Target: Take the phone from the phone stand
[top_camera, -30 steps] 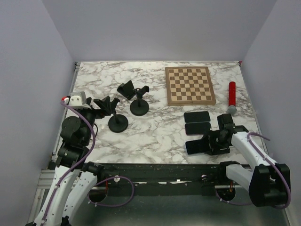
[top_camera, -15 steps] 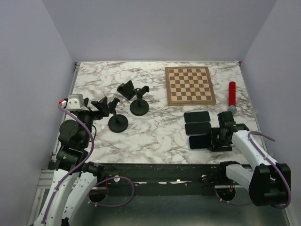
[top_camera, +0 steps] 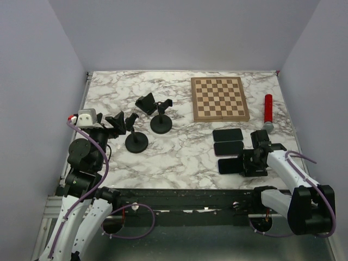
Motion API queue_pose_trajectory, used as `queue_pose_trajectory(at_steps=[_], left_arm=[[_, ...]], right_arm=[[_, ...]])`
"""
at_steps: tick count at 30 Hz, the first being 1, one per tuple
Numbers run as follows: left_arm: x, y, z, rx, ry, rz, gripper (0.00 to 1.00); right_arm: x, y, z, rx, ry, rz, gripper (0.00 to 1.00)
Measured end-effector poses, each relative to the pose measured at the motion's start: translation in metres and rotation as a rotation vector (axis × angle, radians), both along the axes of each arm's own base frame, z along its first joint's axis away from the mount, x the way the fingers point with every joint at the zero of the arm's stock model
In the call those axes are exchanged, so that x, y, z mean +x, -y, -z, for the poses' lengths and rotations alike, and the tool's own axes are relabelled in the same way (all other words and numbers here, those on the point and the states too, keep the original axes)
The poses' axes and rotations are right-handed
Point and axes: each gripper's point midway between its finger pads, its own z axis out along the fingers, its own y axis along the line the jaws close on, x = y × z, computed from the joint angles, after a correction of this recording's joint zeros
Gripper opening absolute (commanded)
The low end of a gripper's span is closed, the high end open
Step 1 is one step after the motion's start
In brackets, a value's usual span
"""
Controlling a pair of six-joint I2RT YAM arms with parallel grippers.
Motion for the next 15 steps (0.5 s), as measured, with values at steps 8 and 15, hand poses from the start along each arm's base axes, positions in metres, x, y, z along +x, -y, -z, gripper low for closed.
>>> queue_pose_trajectory(at_steps=[8, 15], left_arm=[[0.0, 0.0, 0.0002, 0.0, 0.0, 0.0, 0.89], [0.0002, 0.0008, 0.001, 0.001, -0.002, 0.003, 0.89]], right_arm=[[0.0013, -0.006, 0.0013, 0.033, 0.004, -0.007, 0.45], [0.0012, -0.0071, 0.0008, 0.04, 0.017, -0.008, 0.7]])
